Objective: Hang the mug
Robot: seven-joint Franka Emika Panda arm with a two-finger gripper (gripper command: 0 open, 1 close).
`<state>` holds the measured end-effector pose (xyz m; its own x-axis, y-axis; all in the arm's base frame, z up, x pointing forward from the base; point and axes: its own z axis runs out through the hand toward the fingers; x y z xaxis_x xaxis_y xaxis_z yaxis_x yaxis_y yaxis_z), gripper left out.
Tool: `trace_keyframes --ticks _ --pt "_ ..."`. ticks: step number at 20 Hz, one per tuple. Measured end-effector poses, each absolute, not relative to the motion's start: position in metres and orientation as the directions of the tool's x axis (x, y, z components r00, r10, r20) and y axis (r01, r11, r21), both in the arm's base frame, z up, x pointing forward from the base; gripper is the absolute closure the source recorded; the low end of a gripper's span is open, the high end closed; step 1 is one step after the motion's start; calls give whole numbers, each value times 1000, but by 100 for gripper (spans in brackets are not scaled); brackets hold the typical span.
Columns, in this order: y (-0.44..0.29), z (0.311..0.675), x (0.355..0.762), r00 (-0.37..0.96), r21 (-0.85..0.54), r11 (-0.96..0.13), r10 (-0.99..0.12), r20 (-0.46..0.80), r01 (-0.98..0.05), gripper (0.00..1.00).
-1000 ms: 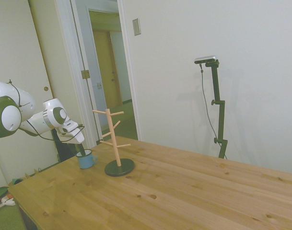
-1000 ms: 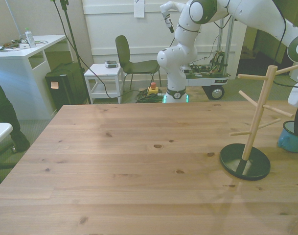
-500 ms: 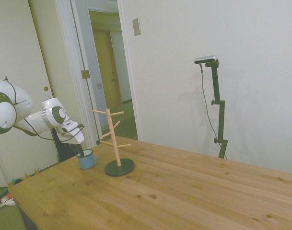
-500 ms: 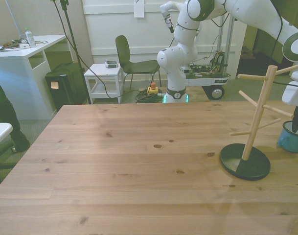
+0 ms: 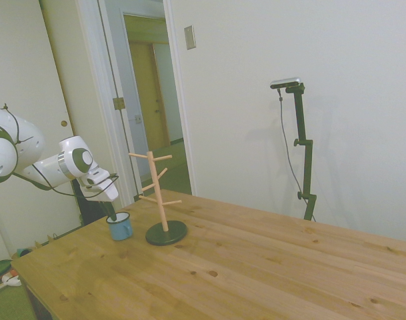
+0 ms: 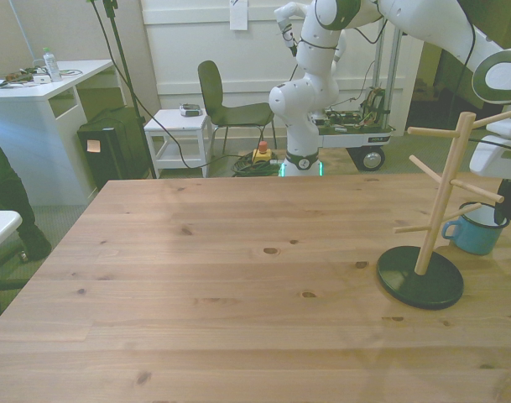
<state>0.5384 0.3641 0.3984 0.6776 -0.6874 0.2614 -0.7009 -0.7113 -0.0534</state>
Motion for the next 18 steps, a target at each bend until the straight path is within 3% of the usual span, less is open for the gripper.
trace_keyframes --ticks 7,18 --pt "356 401 532 695 -24 -725 -668 265 -688 100" --pt "312 462 493 739 52 -763 -604 299 -645 100"
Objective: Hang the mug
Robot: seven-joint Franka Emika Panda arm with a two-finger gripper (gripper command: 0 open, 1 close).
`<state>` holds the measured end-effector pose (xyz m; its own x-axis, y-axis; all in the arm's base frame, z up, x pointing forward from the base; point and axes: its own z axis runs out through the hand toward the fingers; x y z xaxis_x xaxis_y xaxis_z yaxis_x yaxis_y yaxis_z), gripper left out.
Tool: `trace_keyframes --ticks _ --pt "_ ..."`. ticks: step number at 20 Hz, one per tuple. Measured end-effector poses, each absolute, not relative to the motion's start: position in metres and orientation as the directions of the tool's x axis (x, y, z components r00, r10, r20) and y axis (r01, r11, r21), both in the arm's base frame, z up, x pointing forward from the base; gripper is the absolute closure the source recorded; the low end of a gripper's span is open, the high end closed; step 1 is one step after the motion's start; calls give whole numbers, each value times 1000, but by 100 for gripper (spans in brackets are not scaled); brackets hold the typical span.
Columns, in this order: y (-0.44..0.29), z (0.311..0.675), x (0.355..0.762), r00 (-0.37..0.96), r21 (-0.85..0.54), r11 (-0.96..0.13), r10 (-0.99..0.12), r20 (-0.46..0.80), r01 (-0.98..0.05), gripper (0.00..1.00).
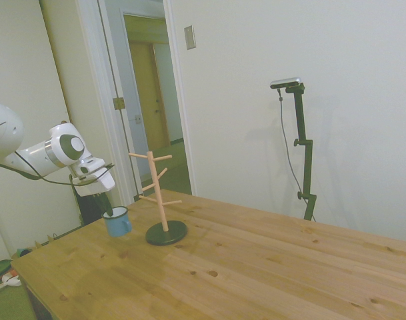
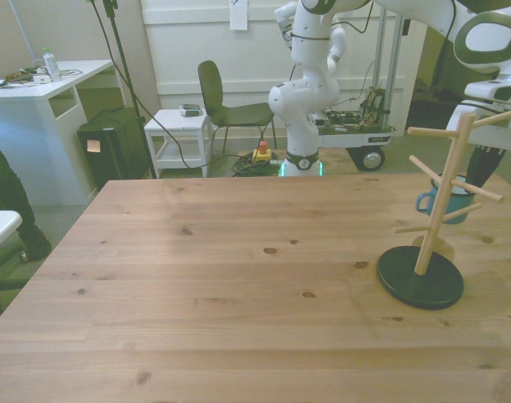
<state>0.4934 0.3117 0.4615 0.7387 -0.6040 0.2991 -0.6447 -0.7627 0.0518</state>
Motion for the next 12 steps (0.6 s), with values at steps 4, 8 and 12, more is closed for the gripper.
trace_keyframes --ticks 4,8,12 --pt "287 503 470 757 68 -784 -569 323 -618 100" --pt "258 539 455 763 68 -794 -551 339 -604 100" --pt "234 560 452 767 59 -799 -549 333 -598 100"
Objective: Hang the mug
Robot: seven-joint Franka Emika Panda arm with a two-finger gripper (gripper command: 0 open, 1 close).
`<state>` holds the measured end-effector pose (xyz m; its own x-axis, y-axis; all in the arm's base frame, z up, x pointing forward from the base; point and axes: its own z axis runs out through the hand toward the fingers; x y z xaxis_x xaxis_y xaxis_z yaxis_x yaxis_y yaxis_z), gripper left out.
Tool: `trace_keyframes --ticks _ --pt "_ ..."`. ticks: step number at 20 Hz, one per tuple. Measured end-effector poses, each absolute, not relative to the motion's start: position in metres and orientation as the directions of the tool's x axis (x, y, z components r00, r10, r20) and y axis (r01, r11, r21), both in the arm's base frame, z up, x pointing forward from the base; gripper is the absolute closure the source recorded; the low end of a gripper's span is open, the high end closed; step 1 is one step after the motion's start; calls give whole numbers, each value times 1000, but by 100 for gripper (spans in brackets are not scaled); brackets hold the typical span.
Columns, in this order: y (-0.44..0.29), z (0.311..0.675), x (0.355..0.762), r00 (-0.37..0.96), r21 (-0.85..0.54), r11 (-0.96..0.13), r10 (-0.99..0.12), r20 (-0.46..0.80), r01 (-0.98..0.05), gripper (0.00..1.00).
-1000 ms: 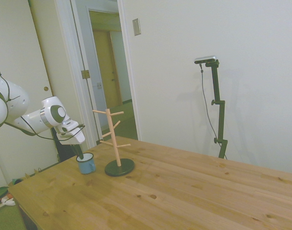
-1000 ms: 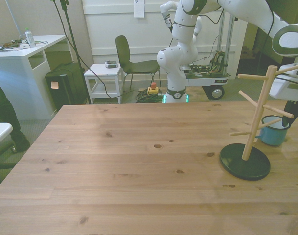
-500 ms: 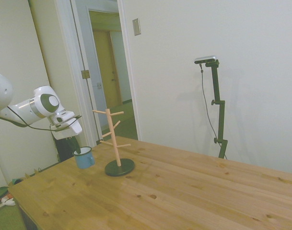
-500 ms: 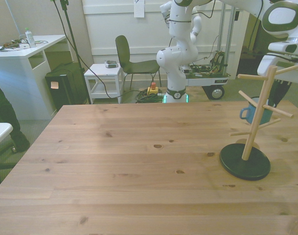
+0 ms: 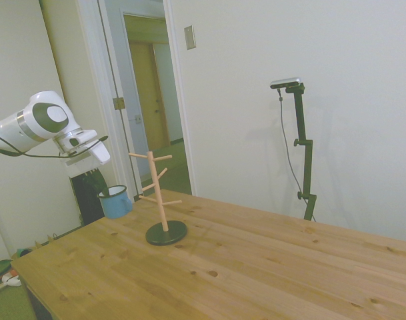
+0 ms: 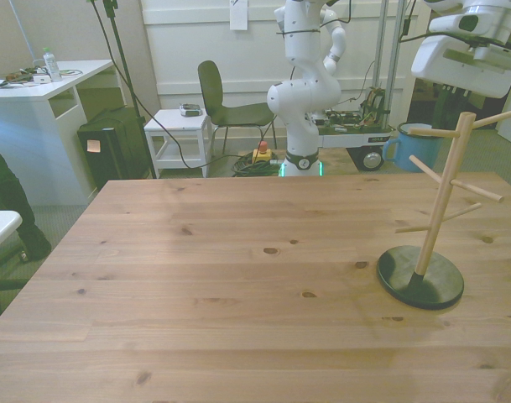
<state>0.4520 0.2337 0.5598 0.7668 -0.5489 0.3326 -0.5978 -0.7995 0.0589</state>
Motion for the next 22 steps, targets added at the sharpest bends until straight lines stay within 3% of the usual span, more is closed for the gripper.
trace_keyframes --ticks 22 --pt "207 593 484 776 48 -809 -543 320 -586 100"
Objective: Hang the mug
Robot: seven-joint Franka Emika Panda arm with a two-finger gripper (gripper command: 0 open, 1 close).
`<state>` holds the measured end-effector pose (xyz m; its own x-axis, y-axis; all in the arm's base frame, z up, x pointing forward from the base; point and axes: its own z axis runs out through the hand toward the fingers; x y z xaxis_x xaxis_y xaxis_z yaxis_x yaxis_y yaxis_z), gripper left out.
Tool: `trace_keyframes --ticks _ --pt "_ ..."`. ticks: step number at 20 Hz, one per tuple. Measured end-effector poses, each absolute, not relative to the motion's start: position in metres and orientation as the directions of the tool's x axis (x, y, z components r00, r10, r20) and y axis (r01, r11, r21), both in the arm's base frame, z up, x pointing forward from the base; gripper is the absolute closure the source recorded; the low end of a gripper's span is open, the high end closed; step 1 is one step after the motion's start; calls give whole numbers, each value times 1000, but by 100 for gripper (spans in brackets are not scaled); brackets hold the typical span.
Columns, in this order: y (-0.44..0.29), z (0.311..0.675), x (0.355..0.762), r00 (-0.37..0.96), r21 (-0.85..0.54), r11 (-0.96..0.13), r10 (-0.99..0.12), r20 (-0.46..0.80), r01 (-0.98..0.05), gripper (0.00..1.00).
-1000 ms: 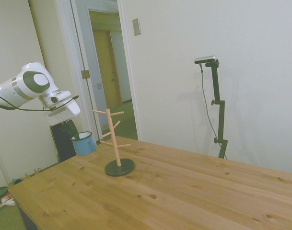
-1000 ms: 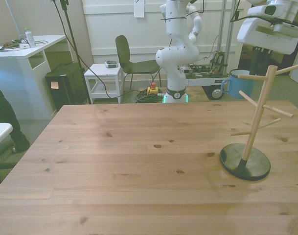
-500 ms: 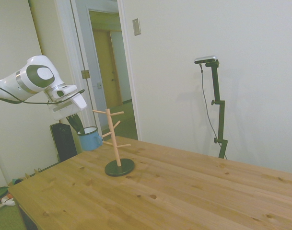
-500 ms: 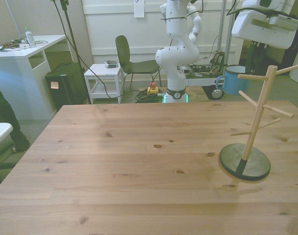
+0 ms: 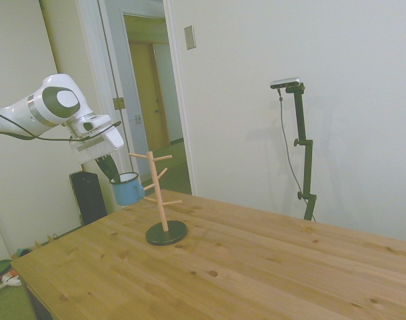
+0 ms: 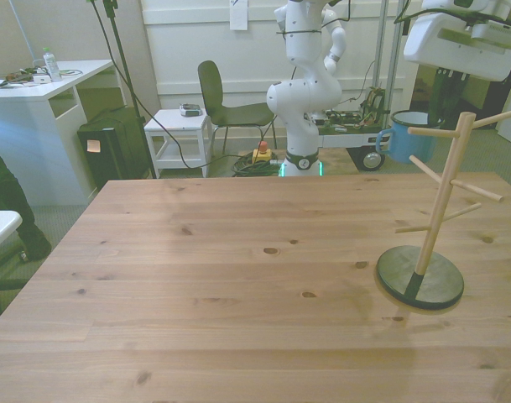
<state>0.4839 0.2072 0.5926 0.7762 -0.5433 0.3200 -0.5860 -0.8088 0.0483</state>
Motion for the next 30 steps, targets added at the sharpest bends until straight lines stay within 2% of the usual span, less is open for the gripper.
trace_keyframes --ticks 30 --pt "229 582 538 807 44 -835 -514 290 -548 100"
